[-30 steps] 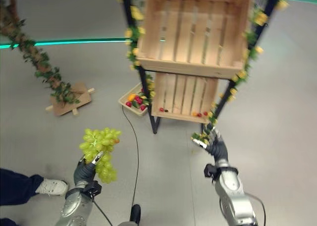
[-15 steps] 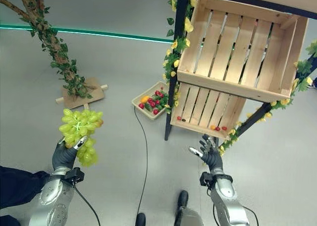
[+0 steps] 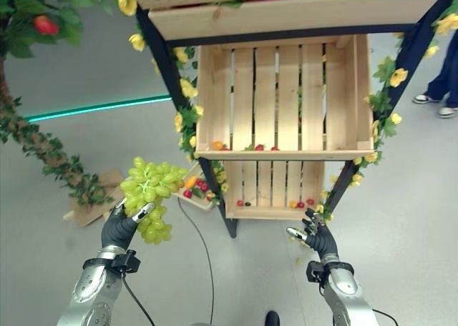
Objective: Pick up the fruits from the basket on one side to the basket on the other side
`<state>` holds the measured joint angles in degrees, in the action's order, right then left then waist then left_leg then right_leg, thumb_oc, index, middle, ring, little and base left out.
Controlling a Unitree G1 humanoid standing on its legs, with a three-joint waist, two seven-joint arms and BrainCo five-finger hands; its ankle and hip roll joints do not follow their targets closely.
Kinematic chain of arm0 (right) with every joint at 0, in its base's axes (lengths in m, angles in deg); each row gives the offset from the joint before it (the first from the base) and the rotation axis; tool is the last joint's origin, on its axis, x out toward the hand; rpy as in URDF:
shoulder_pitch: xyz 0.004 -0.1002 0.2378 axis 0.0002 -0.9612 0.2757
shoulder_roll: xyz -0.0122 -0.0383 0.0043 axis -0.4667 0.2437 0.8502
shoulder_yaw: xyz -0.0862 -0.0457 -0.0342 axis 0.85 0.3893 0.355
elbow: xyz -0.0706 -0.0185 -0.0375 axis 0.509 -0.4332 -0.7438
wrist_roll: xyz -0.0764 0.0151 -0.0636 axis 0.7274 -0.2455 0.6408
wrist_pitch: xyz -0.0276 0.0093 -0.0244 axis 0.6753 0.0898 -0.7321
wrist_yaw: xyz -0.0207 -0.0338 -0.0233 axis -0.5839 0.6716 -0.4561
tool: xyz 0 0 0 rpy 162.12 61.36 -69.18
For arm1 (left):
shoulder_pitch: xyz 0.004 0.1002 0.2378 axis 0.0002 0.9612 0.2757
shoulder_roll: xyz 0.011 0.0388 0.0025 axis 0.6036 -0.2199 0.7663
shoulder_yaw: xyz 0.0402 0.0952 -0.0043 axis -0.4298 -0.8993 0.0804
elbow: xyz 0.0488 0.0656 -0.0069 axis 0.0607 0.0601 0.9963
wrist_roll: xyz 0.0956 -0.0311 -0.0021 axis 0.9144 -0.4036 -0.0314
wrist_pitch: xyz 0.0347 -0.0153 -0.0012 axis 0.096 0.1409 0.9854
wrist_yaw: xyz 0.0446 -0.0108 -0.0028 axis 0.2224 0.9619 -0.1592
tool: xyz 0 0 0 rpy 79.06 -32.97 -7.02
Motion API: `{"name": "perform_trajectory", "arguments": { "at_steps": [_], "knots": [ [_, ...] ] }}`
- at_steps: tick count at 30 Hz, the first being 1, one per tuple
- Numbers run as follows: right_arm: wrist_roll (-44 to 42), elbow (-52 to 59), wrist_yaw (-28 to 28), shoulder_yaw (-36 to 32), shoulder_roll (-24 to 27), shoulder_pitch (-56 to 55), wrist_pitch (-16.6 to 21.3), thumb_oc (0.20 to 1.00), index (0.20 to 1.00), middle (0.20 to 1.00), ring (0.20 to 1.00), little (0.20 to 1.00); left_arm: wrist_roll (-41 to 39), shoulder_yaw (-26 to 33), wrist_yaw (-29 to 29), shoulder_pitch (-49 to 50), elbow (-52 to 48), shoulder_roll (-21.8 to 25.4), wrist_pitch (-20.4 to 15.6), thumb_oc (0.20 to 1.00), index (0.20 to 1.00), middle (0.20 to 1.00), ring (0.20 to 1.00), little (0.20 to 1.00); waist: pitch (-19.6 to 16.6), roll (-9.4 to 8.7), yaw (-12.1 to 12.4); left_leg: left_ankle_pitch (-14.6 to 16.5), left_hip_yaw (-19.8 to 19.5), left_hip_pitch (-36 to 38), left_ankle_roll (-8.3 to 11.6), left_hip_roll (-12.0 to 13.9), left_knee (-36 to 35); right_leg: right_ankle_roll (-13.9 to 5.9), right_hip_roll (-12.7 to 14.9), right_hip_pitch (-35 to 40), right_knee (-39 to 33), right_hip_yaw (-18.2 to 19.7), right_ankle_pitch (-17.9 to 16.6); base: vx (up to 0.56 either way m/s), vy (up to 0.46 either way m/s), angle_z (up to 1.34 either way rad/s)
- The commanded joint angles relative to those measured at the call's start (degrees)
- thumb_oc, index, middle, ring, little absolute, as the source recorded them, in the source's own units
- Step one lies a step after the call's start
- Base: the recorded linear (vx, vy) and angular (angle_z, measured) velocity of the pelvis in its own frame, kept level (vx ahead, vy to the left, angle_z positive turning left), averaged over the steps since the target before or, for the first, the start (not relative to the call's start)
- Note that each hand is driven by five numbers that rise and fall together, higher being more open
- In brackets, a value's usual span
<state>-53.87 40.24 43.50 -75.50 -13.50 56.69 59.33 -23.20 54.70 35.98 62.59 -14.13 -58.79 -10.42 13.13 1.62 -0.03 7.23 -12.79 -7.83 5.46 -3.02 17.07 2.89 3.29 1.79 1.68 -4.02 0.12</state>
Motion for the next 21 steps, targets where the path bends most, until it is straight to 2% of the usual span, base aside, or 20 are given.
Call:
{"name": "perform_trajectory", "arguments": {
  "at_steps": [1, 2, 3, 4, 6, 7, 11, 13, 21],
  "knots": [
    [0.3, 0.9, 0.3, 0.0, 1.3, 3.4, 2.6, 1.000, 1.000, 1.000, 1.000, 1.000, -0.6, 1.4, -1.0, -2.8, -5.8, 3.2, -3.0, 0.200, 0.200, 0.200, 0.200, 0.200, 0.9, 0.46, 1.8, -6.1, -6.7, 0.8, 0.66, 4.3, -7.7, -5.93, -0.6, 3.4, -3.1, 1.3, 6.5, 0.11, 0.071, -0.60],
    [0.6, 1.0, 0.2, -0.5, 1.7, 3.1, 2.7, 1.000, 1.000, 1.000, 1.000, 1.000, 0.4, 1.5, -1.7, -3.2, -5.6, 3.2, -3.1, 0.200, 0.200, 0.200, 0.200, 0.200, 1.0, 0.92, 1.4, -7.1, -6.6, 0.1, 0.76, 4.1, -8.5, -6.07, -0.7, 4.0, -3.0, 1.9, 6.9, 0.07, 0.073, -0.70],
    [0.5, 1.4, 0.5, -0.6, 1.9, 2.8, 2.4, 1.000, 1.000, 1.000, 1.000, 1.000, -0.4, 1.2, -1.4, -3.8, -5.2, 3.4, -3.2, 0.200, 0.200, 0.200, 0.200, 0.200, 0.7, 1.43, 0.2, -5.9, -4.4, 1.5, 0.81, 4.2, -8.9, -6.01, -0.6, 3.8, -2.5, 2.1, 7.3, 0.07, 0.092, -0.52],
    [0.5, 1.3, 0.6, -0.3, 1.6, 2.7, 2.4, 1.000, 1.000, 1.000, 1.000, 1.000, 0.0, 0.7, -1.7, -4.7, -4.8, 3.4, -3.4, 0.200, 0.200, 0.200, 0.200, 0.200, 0.5, 2.33, 0.3, -6.6, -4.4, 3.4, 1.47, 5.2, -11.8, -5.77, -1.5, 4.0, -2.8, 2.7, 7.3, 0.05, 0.091, -0.49],
    [0.4, 1.2, 0.5, -0.2, 1.5, 2.4, 2.5, 1.000, 1.000, 1.000, 1.000, 1.000, -0.2, 0.4, -1.6, -5.2, -4.8, 3.5, -3.5, 0.200, 0.200, 0.200, 0.200, 0.200, 0.2, 2.37, 0.2, -6.1, -4.8, 4.5, 1.41, 5.2, -12.4, -5.55, -1.4, 4.1, -3.1, 3.2, 7.3, 0.07, 0.061, -0.44],
    [0.1, 1.0, 0.6, 0.1, 1.2, 1.6, 2.2, 1.000, 1.000, 1.000, 1.000, 1.000, 0.0, -0.4, -1.8, -6.1, -4.5, 3.3, -3.3, 0.200, 0.200, 0.200, 0.200, 0.200, -1.1, 2.38, -0.5, -5.8, -3.9, 6.8, 1.64, 5.8, -14.9, -5.38, -1.3, 4.5, -3.5, 3.0, 7.3, 0.11, 0.056, -0.26],
    [-0.3, 1.0, 0.4, 0.6, 0.7, 1.1, 1.8, 1.000, 1.000, 1.000, 1.000, 1.000, -0.3, -0.5, -2.5, -7.3, -4.4, 4.0, -3.1, 0.200, 0.200, 0.200, 0.200, 0.200, -1.4, 1.50, -1.1, -5.9, -2.6, 8.2, 1.54, 5.8, -15.9, -5.89, -0.3, 4.4, -3.9, 2.8, 6.2, 0.06, 0.031, -0.09],
    [-0.7, 0.7, 0.3, 1.0, 0.5, 1.4, 1.7, 1.000, 1.000, 1.000, 1.000, 1.000, -0.9, -0.8, -2.7, -7.9, -4.5, 4.4, -3.0, 0.200, 0.200, 0.200, 0.200, 0.200, -1.5, 1.00, -1.2, -4.9, -2.0, 8.9, 1.29, 5.9, -15.8, -6.02, -0.1, 5.0, -4.3, 2.9, 6.4, 0.00, 0.000, 0.00],
    [-0.8, -1.1, 0.1, 2.4, 0.4, 1.9, 1.4, 1.000, 1.000, 1.000, 1.000, 1.000, -2.4, -1.1, -5.7, -15.3, -0.8, 6.2, -3.8, 0.200, 0.200, 0.200, 0.200, 0.200, -2.1, 0.25, -2.5, -4.2, -0.6, 9.5, 1.04, 5.7, -14.8, -6.54, 0.6, 6.0, -4.9, 3.2, 6.1, 0.02, -0.001, -0.03]
  ]
}}
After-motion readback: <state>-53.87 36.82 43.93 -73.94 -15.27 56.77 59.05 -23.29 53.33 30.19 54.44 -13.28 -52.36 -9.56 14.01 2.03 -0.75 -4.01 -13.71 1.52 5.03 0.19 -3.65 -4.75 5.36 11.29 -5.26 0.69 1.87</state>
